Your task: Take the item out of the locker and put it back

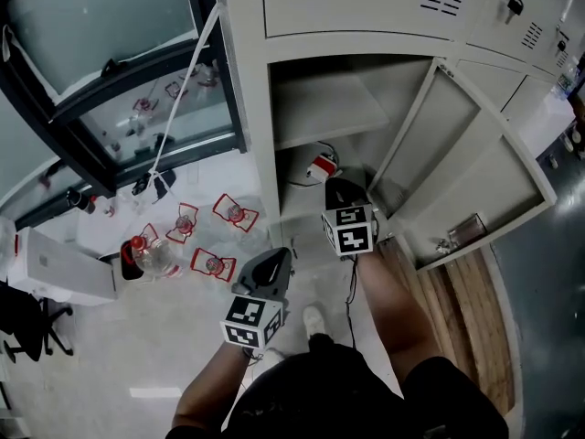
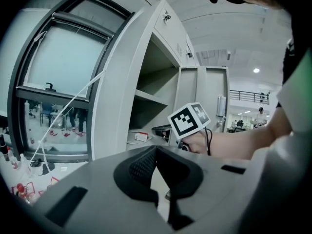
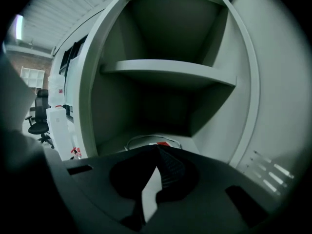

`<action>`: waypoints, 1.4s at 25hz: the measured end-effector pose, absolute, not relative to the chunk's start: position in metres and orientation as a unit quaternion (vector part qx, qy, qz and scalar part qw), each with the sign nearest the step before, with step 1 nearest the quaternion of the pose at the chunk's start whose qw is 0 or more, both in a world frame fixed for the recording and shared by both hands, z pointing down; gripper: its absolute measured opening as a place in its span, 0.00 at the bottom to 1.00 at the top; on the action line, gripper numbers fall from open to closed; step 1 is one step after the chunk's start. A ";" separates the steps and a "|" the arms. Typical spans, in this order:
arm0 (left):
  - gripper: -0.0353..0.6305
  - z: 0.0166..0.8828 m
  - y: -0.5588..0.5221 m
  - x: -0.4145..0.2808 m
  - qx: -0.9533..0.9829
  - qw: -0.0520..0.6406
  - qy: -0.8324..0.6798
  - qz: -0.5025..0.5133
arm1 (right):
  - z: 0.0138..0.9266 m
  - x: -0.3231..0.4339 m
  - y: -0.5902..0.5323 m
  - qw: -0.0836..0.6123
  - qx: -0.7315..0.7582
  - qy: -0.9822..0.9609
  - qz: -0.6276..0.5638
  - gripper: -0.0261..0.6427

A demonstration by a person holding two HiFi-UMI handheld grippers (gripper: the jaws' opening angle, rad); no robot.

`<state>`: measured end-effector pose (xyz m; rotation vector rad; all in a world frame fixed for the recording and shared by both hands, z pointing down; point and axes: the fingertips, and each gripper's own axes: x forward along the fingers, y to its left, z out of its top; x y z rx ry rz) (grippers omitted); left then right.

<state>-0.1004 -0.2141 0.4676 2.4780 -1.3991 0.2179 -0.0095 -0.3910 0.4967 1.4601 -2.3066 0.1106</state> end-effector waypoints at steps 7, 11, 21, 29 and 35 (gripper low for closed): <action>0.06 0.462 -0.195 -0.110 0.865 0.141 -0.477 0.067 | 0.476 -0.018 -0.352 0.184 0.524 -0.831 0.041 0.04; 0.06 0.462 -0.180 -0.115 0.871 0.141 -0.467 0.067 | 0.468 -0.023 -0.324 0.174 0.529 -0.830 0.041 0.04; 0.06 0.462 -0.138 -0.126 0.884 0.140 -0.440 0.067 | 0.461 -0.034 -0.242 0.160 0.541 -0.824 0.051 0.04; 0.06 0.470 -0.120 -0.126 0.885 0.147 -0.436 0.068 | 0.462 -0.028 -0.188 0.157 0.544 -0.821 0.066 0.04; 0.06 0.467 -0.113 -0.102 0.888 0.140 -0.433 0.072 | 0.454 -0.010 -0.163 0.151 0.535 -0.829 0.065 0.04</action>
